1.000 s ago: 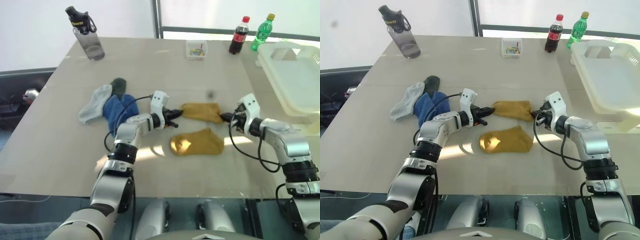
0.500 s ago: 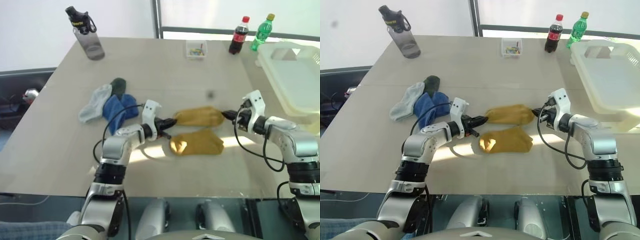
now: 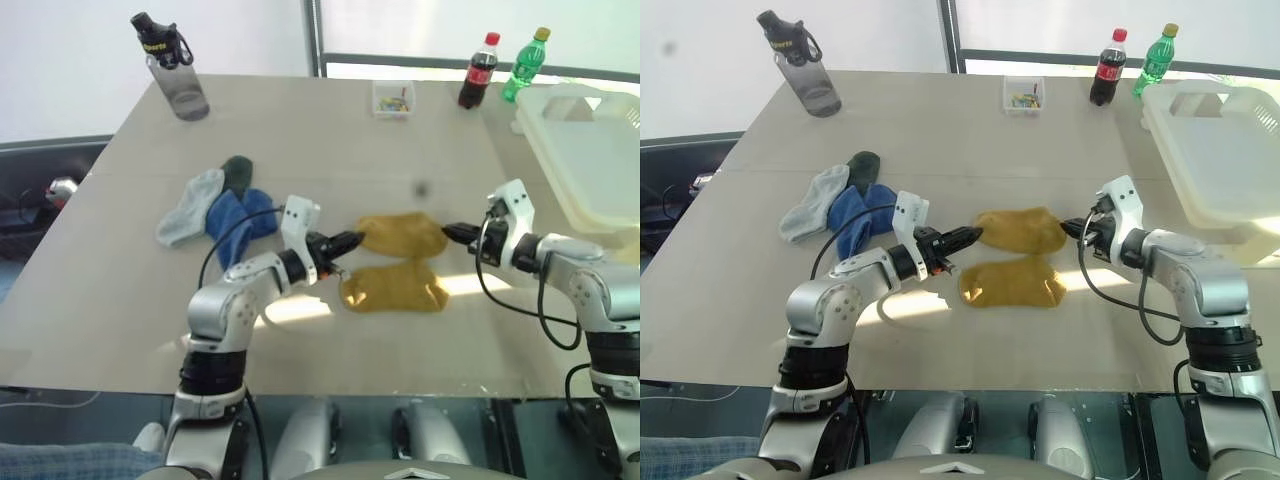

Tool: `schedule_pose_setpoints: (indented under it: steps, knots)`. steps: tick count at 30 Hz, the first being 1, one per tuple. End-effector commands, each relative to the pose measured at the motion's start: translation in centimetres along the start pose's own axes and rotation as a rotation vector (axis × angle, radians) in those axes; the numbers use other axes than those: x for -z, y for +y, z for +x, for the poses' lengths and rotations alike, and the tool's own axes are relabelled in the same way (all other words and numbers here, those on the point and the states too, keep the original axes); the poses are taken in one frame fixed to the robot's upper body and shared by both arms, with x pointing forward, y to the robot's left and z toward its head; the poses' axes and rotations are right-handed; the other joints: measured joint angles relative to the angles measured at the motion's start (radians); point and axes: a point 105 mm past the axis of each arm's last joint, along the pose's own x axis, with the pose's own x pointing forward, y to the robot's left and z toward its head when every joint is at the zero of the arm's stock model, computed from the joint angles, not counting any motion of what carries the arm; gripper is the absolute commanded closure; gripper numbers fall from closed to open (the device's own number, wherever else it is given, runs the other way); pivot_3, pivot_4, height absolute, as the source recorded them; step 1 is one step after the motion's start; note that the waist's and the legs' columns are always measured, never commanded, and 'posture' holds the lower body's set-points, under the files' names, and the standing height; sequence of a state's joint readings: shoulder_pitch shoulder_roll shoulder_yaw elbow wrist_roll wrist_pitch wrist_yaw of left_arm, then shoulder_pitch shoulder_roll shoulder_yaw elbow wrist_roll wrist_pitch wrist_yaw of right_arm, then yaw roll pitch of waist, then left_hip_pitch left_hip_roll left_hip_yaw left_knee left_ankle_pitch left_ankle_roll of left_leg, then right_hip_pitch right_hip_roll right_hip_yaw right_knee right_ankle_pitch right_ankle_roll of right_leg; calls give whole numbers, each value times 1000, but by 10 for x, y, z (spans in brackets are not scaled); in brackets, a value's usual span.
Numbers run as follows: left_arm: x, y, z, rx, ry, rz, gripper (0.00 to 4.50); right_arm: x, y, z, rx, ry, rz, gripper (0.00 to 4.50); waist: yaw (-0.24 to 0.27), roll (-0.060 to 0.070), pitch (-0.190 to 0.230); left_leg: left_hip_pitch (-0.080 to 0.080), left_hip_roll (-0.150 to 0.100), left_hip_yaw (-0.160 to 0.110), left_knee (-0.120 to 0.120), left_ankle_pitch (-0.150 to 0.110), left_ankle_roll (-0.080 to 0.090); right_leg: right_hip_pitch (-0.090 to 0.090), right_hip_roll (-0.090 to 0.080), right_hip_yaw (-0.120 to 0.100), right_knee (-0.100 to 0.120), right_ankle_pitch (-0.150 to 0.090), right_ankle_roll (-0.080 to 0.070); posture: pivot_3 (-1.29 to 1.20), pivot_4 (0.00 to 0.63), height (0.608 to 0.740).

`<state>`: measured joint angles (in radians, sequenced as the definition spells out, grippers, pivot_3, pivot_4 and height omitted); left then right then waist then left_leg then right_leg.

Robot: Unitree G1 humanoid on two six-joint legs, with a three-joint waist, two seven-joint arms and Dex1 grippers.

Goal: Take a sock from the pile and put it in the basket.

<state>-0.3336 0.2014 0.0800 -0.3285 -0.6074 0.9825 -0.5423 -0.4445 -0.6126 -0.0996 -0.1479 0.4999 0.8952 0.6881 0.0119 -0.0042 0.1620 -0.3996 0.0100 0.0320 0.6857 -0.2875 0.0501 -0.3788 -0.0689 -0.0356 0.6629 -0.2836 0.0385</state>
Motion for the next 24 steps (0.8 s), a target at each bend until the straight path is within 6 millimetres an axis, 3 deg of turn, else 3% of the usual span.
schedule_pose_setpoints:
  steps: [1, 9, 17, 24]
  knots:
    - [-3, -24, -12, 61, -29, -10, 4447, -17, 5, -17, 1, -44, -37, 4500, 0, 0, 0, 0, 0, 0, 0, 0, 0, 0, 0, 0, 0, 0, 0, 0, 150, 740]
    - [5, -42, -30, 49, -33, -66, 4447, -19, 21, -34, -31, -6, -47, 4500, 1, 0, 0, 1, 0, 0, 0, 0, 0, 1, 0, 0, 1, 0, 0, 0, 150, 740]
    - [19, -46, -45, 5, 20, -83, 4447, -2, 42, -39, -91, 67, -12, 4500, 2, 0, 0, 1, 0, -1, 0, 0, 0, 1, 0, 0, 0, 0, 0, 0, 150, 740]
    - [26, -49, -44, 1, 48, -78, 4447, 6, 40, -39, -69, 86, 14, 4500, 1, 0, 0, 1, 0, -1, 0, 0, 0, 1, 0, 0, 0, 0, 0, 0, 150, 740]
